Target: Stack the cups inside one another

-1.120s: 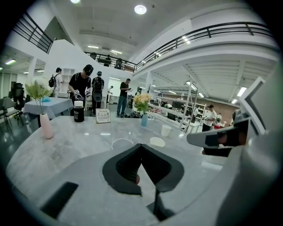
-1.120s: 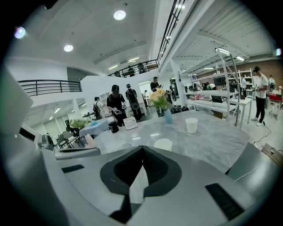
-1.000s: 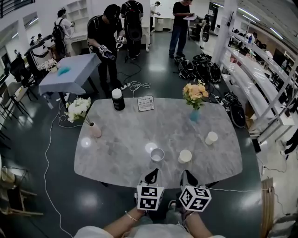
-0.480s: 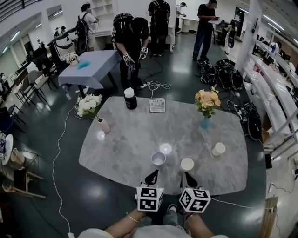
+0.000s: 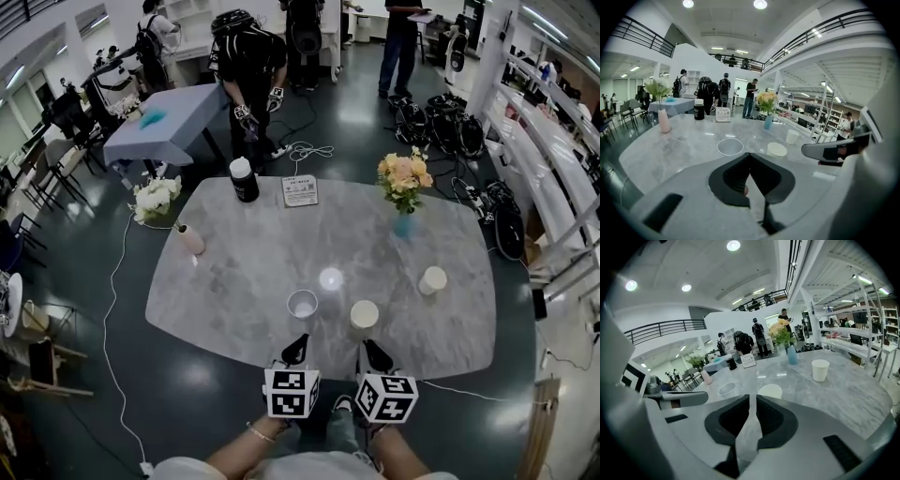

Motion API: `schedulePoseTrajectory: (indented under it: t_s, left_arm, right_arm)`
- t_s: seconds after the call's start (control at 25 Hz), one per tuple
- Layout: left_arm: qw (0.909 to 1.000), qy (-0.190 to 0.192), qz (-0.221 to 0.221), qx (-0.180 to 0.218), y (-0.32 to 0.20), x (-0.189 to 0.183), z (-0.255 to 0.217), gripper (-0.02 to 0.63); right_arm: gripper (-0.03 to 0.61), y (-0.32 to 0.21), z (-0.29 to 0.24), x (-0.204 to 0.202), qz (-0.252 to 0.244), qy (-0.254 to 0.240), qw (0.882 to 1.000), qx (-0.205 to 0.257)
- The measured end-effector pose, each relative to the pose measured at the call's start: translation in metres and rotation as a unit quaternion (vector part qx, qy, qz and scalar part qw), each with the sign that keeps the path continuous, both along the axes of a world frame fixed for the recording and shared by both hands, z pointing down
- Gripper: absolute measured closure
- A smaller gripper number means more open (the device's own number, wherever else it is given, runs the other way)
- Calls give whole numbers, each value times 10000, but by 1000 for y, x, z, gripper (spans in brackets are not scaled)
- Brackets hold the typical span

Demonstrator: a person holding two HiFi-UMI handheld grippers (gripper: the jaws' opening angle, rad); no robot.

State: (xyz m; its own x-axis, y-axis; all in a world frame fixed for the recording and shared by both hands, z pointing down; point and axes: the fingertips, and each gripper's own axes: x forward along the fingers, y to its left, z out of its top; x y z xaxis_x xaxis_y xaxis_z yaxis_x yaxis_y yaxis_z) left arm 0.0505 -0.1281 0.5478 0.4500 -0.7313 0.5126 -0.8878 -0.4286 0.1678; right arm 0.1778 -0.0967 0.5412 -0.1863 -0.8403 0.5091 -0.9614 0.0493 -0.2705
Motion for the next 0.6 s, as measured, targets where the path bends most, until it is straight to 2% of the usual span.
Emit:
schedulePoseTrajectory:
  t_s: [0.36,0.6]
  left_arm:
    - [9998,-141,-42,-166,11,0,15,617]
    - [9992,-214,-130,-301,16,-4,28,617]
  right_arm:
    - [565,-7,20,5,-44,-78,9998,-156]
    - [526,-13,36,10,-18,-73,9996,-258]
